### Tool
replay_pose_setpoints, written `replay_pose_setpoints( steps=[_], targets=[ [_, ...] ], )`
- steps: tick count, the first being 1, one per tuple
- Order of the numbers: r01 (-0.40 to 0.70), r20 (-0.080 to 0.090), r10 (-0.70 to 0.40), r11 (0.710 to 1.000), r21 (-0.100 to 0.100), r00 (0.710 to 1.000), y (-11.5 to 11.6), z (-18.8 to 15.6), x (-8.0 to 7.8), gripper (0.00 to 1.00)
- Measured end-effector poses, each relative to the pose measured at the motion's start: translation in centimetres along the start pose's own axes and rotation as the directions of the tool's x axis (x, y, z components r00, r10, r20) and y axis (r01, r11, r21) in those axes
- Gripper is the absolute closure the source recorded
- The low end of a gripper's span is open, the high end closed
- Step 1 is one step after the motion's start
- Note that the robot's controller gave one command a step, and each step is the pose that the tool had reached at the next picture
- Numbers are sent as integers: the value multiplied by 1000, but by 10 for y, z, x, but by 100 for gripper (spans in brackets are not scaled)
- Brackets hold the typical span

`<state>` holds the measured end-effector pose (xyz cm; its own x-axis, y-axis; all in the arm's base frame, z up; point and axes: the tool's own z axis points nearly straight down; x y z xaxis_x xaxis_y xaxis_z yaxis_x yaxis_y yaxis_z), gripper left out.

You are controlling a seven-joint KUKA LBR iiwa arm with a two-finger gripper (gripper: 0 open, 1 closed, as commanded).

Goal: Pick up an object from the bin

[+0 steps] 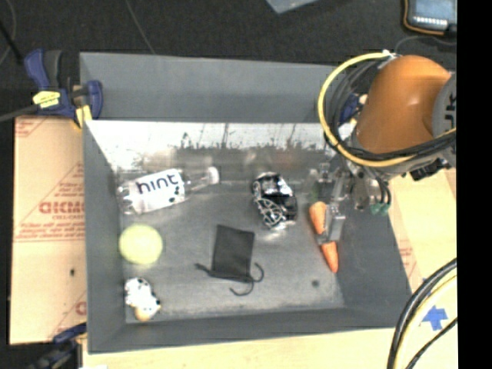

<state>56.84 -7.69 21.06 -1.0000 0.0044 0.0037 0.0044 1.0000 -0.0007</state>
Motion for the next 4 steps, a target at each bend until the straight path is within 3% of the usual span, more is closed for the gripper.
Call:
replay_pose_setpoints(
  steps=[1, 2, 3, 4],
  targets=[
    [2, 8, -2, 1000, 1, 1000, 0, -5, -2, 0],
    [23, 13, -23, 1000, 2, 1000, -4, 59, -40, 0],
    [-208, 5, 208, 978, -1, 978, -3, 71, -63, 0],
    [-140, 16, 140, 990, 1, 990, 0, 64, -75, 0]
  ],
)
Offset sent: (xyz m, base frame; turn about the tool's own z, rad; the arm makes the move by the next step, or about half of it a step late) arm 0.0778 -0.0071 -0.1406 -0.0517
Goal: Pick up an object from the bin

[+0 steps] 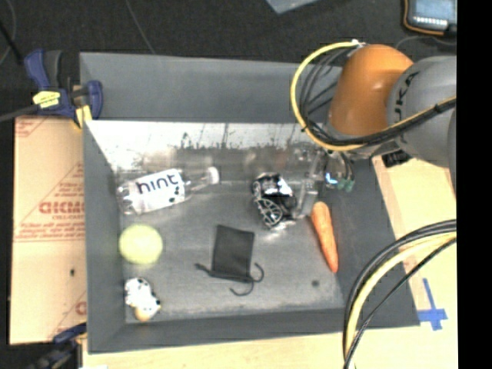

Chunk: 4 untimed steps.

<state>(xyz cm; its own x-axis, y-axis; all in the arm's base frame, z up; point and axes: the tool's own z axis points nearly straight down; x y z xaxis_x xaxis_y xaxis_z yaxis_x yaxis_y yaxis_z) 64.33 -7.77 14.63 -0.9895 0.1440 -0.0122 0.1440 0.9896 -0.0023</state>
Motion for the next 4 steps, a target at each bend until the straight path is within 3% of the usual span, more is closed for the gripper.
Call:
replay_pose_setpoints(
  steps=[1, 2, 4],
  targets=[
    [171, -2, -171, 985, -3, 985, 2, 27, 8, 0],
    [-98, 0, 98, 995, 2, 995, 10, 67, 13, 100],
    [-97, 0, 97, 995, 2, 995, 10, 66, 14, 100]
  ],
)
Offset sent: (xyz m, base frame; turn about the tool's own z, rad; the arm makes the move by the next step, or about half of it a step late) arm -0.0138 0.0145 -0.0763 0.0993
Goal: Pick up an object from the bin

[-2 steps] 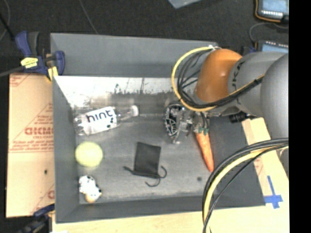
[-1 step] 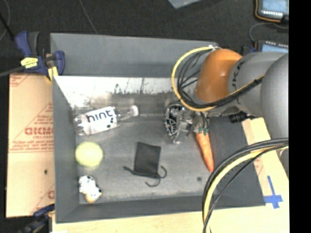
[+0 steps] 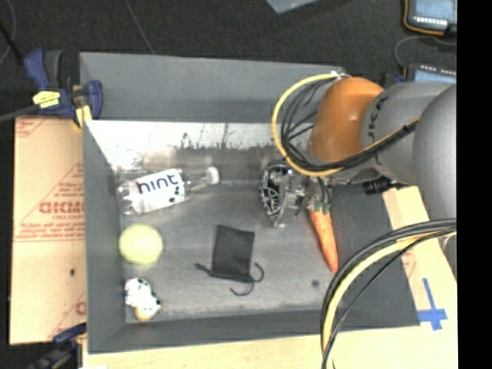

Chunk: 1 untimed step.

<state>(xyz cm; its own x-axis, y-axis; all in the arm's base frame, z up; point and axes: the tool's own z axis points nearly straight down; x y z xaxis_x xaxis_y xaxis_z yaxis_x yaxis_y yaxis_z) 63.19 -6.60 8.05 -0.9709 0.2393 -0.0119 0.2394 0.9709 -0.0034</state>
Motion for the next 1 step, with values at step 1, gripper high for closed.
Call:
replay_pose_setpoints(
  steps=[1],
  targets=[
    [0, 1, 0, 1000, 0, 1000, 0, -5, 1, 100]
  ],
)
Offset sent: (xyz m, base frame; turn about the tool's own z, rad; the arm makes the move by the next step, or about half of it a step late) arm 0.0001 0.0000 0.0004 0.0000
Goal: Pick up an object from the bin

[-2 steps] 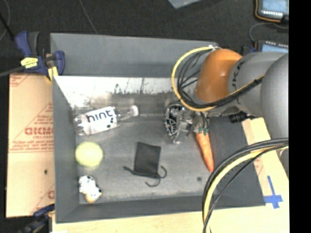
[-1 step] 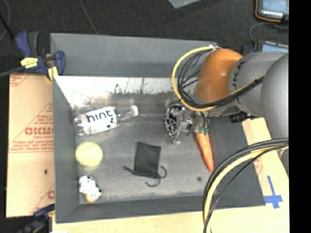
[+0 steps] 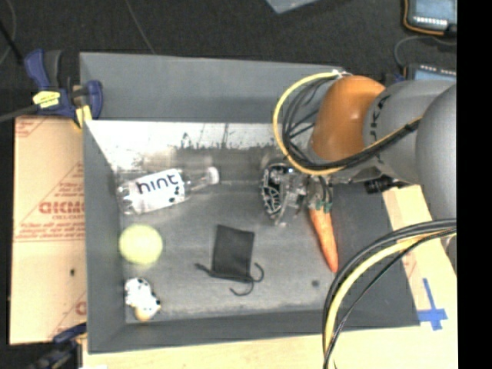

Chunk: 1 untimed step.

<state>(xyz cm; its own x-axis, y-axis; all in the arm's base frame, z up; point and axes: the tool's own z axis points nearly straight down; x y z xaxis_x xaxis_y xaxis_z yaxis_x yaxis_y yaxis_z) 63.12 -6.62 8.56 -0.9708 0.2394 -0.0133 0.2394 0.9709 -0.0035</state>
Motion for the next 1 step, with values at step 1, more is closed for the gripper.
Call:
replay_pose_setpoints(
  steps=[1],
  targets=[
    [0, 1, 0, 1000, 0, 1000, 0, -7, 0, 100]
  ],
)
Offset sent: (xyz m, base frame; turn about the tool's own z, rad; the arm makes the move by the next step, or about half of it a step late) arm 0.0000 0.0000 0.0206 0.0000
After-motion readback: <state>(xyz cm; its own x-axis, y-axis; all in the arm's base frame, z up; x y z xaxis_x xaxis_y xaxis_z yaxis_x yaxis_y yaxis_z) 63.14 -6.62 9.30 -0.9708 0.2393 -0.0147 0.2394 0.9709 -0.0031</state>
